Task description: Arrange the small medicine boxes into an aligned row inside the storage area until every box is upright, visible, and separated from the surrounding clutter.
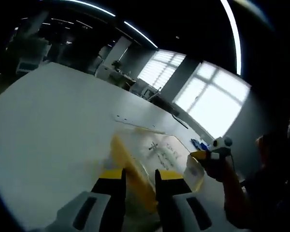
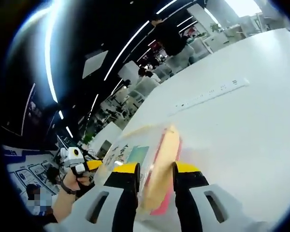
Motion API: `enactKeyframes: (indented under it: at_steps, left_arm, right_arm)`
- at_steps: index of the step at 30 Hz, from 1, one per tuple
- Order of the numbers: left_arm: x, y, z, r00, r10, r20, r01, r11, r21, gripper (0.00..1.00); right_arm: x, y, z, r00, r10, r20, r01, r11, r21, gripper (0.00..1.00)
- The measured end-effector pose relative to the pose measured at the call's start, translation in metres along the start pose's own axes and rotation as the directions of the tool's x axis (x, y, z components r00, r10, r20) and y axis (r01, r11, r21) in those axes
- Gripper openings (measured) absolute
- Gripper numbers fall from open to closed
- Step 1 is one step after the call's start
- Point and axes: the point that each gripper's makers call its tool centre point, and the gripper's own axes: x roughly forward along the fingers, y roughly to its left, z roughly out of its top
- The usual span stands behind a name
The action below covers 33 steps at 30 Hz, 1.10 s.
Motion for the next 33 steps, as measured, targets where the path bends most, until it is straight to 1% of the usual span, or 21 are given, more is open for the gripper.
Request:
enactKeyframes:
  at_steps: [1, 2, 4, 8, 17, 21, 22, 25, 29, 31, 32, 33]
  left_arm:
    - [-0.002, -0.004, -0.004, 1.0, 0.006, -0.009, -0.006, 1.0, 0.0, 0.21]
    - [-0.002, -0.006, -0.005, 1.0, 0.007, -0.01, -0.007, 1.0, 0.001, 0.21]
    - [-0.003, -0.011, -0.008, 1.0, 0.015, -0.014, -0.015, 1.0, 0.005, 0.21]
    - [-0.004, -0.013, -0.012, 1.0, 0.017, -0.003, -0.017, 1.0, 0.011, 0.22]
    - [-0.004, -0.014, -0.014, 0.999, 0.036, 0.014, -0.036, 0.999, 0.034, 0.22]
    - [-0.01, -0.018, -0.018, 0.998, 0.052, 0.022, -0.053, 0.996, 0.066, 0.21]
    - [-0.011, -0.017, -0.019, 0.998, 0.054, 0.024, -0.056, 0.995, 0.079, 0.21]
    - [-0.013, -0.011, -0.016, 0.998, 0.054, 0.034, -0.057, 0.995, 0.078, 0.21]
    - [-0.019, -0.012, -0.017, 0.996, 0.069, 0.048, -0.075, 0.989, 0.129, 0.2]
    - [-0.023, -0.013, -0.018, 0.994, 0.097, 0.054, -0.105, 0.976, 0.192, 0.2]
    - [-0.024, -0.014, -0.018, 0.993, 0.101, 0.055, -0.11, 0.973, 0.201, 0.19]
    - [-0.027, -0.016, -0.02, 0.992, 0.117, 0.054, -0.126, 0.963, 0.238, 0.19]
  right_arm:
    - [-0.001, 0.0, 0.005, 1.0, -0.004, 0.001, 0.004, 1.0, 0.023, 0.26]
    - [-0.001, 0.0, 0.009, 1.0, -0.005, 0.015, 0.005, 1.0, -0.021, 0.26]
    - [0.002, -0.004, 0.014, 0.999, -0.012, 0.039, 0.012, 1.0, -0.015, 0.26]
    - [0.002, -0.007, 0.018, 0.999, -0.003, 0.038, 0.003, 1.0, 0.001, 0.25]
    - [0.001, -0.008, 0.018, 0.999, 0.011, 0.036, -0.012, 1.0, 0.019, 0.24]
    - [0.0, -0.009, 0.016, 0.999, 0.026, 0.026, -0.027, 0.999, 0.017, 0.24]
    - [-0.001, -0.008, 0.014, 0.999, 0.03, 0.024, -0.031, 0.999, 0.021, 0.24]
    - [-0.003, -0.005, 0.01, 0.999, 0.037, 0.024, -0.037, 0.999, 0.03, 0.23]
    - [-0.006, -0.002, 0.004, 0.999, 0.034, 0.006, -0.034, 0.999, 0.013, 0.23]
    - [-0.011, 0.004, -0.004, 0.999, 0.033, -0.005, -0.033, 0.999, 0.003, 0.24]
    - [-0.011, 0.004, -0.004, 0.999, 0.033, -0.007, -0.033, 0.999, 0.0, 0.24]
    - [-0.012, 0.005, -0.005, 0.999, 0.032, -0.014, -0.033, 0.999, -0.011, 0.24]
